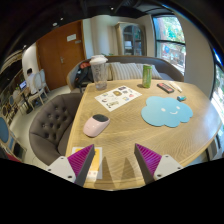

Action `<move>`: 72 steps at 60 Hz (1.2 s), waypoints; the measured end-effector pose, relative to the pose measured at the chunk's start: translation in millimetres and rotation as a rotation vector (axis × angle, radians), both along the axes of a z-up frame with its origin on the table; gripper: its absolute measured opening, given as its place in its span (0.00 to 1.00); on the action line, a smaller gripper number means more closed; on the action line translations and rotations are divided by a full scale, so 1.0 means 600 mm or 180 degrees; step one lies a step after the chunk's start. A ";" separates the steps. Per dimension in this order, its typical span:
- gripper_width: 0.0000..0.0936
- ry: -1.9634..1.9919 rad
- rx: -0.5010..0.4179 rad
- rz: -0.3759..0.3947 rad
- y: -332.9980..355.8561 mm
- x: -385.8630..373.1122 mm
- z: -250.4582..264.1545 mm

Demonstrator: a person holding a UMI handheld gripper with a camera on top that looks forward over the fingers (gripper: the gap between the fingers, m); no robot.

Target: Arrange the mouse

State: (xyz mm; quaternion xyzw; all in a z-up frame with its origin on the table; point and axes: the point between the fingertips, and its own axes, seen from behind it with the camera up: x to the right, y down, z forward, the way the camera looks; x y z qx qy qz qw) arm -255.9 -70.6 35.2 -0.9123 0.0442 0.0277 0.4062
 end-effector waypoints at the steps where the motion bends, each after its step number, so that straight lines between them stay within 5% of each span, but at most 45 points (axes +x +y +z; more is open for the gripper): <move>1: 0.89 0.0025 0.0016 0.0027 0.008 -0.013 -0.006; 13: 0.88 0.0047 0.0099 0.0150 0.088 -0.116 -0.048; 25: 0.87 -0.0083 0.0134 -0.0006 0.155 -0.119 -0.081; 41: 0.85 -0.0181 0.0168 0.0096 0.233 -0.131 -0.084; 60: 0.59 -0.0113 0.0223 0.0474 0.266 -0.124 -0.087; 72: 0.47 0.0092 -0.0130 0.0907 0.255 -0.121 -0.076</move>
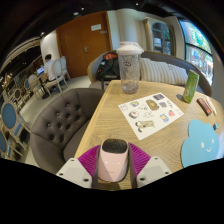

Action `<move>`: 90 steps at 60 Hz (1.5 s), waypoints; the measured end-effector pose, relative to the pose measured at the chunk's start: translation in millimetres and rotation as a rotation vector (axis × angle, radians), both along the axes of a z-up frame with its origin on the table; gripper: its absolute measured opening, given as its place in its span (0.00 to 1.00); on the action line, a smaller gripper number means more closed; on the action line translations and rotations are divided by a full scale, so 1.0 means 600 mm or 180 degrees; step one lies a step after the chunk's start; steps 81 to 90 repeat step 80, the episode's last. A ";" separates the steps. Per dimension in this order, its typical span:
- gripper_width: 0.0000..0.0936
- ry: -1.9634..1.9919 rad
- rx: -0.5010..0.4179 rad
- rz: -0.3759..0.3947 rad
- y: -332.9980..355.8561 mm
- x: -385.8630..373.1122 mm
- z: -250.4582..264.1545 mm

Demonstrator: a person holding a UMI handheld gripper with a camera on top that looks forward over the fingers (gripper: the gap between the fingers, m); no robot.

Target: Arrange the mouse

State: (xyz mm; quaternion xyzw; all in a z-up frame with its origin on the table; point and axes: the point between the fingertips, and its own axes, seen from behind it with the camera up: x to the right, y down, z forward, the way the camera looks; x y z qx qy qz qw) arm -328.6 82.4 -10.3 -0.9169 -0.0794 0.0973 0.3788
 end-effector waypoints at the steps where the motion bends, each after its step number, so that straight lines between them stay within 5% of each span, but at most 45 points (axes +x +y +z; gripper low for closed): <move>1: 0.47 0.0027 0.0006 0.0028 0.000 0.004 0.008; 11: 0.48 0.0226 0.0564 0.0123 0.043 0.130 0.200; 21: 0.47 -0.0151 0.1051 -0.0147 0.093 0.398 0.303; 34: 0.47 -0.0420 0.0390 -0.0309 0.060 0.606 0.074; 49: 0.52 -0.0296 0.0181 -0.0265 0.042 0.603 -0.003; 59: 0.61 -0.0285 -0.0060 -0.0472 0.031 0.613 -0.004; 69: 0.89 -0.0545 -0.0175 -0.0744 0.001 0.617 0.041; 80: 0.88 -0.0437 -0.0046 -0.1238 -0.063 0.562 0.146; 90: 0.88 -0.0437 -0.0046 -0.1238 -0.063 0.562 0.146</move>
